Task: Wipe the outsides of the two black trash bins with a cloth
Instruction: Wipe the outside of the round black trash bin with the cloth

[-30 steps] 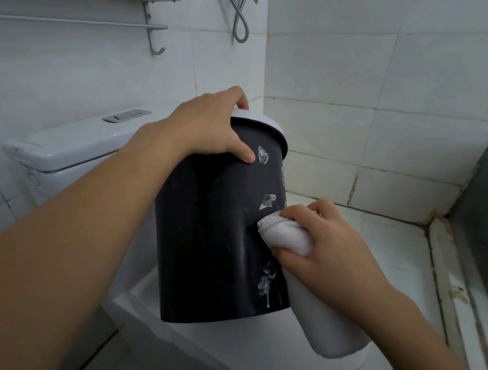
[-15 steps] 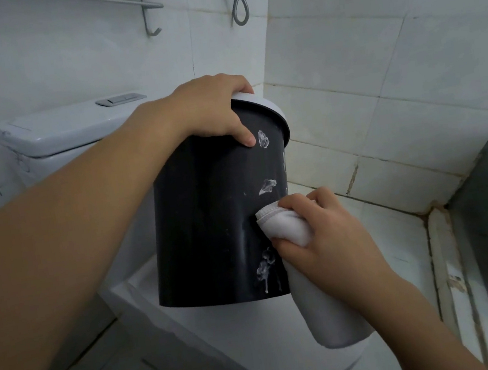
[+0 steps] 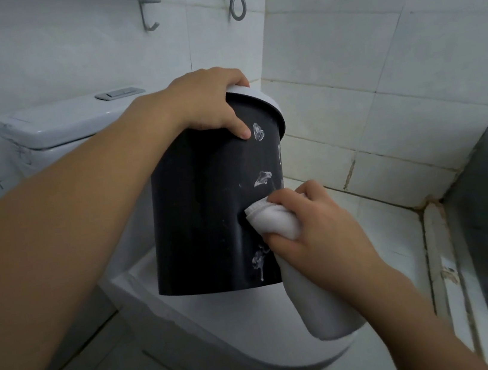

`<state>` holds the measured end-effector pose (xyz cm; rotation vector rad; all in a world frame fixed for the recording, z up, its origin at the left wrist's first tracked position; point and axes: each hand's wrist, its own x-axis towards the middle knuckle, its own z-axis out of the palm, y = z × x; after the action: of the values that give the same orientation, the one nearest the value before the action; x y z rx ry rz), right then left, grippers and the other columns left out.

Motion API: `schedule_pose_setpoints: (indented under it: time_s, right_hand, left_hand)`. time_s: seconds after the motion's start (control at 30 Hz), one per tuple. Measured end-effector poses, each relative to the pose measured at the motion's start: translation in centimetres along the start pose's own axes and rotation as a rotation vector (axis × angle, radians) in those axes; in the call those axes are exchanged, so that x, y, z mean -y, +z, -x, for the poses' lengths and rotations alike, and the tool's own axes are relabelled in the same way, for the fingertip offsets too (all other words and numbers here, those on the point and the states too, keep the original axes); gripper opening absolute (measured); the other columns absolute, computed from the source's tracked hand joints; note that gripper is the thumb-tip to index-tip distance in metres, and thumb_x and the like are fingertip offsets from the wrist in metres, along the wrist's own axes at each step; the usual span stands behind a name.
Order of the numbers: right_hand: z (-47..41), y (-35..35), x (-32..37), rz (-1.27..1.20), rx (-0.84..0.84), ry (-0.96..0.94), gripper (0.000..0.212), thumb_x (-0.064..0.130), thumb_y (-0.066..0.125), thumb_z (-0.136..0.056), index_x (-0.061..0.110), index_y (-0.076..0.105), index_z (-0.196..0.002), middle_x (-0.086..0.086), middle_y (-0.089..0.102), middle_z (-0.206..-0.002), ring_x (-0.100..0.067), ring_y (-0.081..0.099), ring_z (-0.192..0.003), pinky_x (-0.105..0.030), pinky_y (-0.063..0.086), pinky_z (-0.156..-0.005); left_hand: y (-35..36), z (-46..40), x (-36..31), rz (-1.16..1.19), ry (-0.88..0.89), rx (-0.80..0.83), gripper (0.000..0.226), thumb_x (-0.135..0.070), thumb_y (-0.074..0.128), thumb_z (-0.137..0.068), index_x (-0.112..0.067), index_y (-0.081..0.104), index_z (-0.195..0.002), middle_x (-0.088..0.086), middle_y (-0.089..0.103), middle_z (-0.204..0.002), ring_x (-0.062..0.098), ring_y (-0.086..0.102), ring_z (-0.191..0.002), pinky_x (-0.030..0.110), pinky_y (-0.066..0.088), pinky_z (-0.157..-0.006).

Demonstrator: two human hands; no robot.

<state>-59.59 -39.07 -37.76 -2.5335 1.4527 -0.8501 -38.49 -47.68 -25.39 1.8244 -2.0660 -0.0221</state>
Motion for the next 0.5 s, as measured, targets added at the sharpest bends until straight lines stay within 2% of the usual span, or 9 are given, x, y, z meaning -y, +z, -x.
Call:
schedule_pose_setpoints:
  time_s: [0.1,0.23,0.4,0.5]
  right_hand:
    - [1.2,0.2,-0.5,0.005,0.052,-0.014,0.035,0.043,0.063,-0.08,0.044,0.052,-0.113,0.013,0.041,-0.104,-0.016,0.055,-0.08,-0.03,0.047,-0.066]
    - [2.7,0.0,-1.5,-0.055,0.145,0.005,0.037,0.047,0.062,-0.078,0.047,0.052,-0.114,0.017,0.042,-0.104,-0.01,0.055,-0.086,-0.031,0.05,-0.075]
    - [1.7,-0.4,-1.3,-0.139,0.007,0.047,0.035,0.044,0.064,-0.079,0.045,0.055,-0.113,0.013,0.046,-0.106,-0.009,0.054,-0.09,-0.033,0.048,-0.078]
    - [1.6,0.3,-0.4,-0.121,0.016,0.024,0.036,0.041,0.066,-0.081,0.043,0.056,-0.115,0.011,0.046,-0.107,-0.011,0.054,-0.089,-0.031,0.048,-0.078]
  left_hand:
    - [0.0,0.2,0.1,0.006,-0.006,0.001,0.079,-0.046,0.085,-0.067,-0.035,0.049,-0.136,-0.008,0.055,-0.134,0.02,0.052,-0.119,0.038,0.042,-0.099]
    - [-0.1,0.3,0.1,0.011,-0.007,0.001,0.079,-0.046,0.085,-0.067,-0.035,0.049,-0.136,-0.008,0.054,-0.134,0.02,0.052,-0.118,0.037,0.042,-0.098]
    - [0.0,0.4,-0.1,0.016,-0.005,-0.001,0.079,-0.045,0.085,-0.068,-0.035,0.048,-0.136,-0.007,0.053,-0.135,0.021,0.051,-0.119,0.034,0.04,-0.095]
    - [0.0,0.4,-0.2,0.017,-0.007,-0.004,0.079,-0.045,0.085,-0.067,-0.035,0.049,-0.136,-0.007,0.053,-0.135,0.021,0.051,-0.119,0.035,0.04,-0.096]
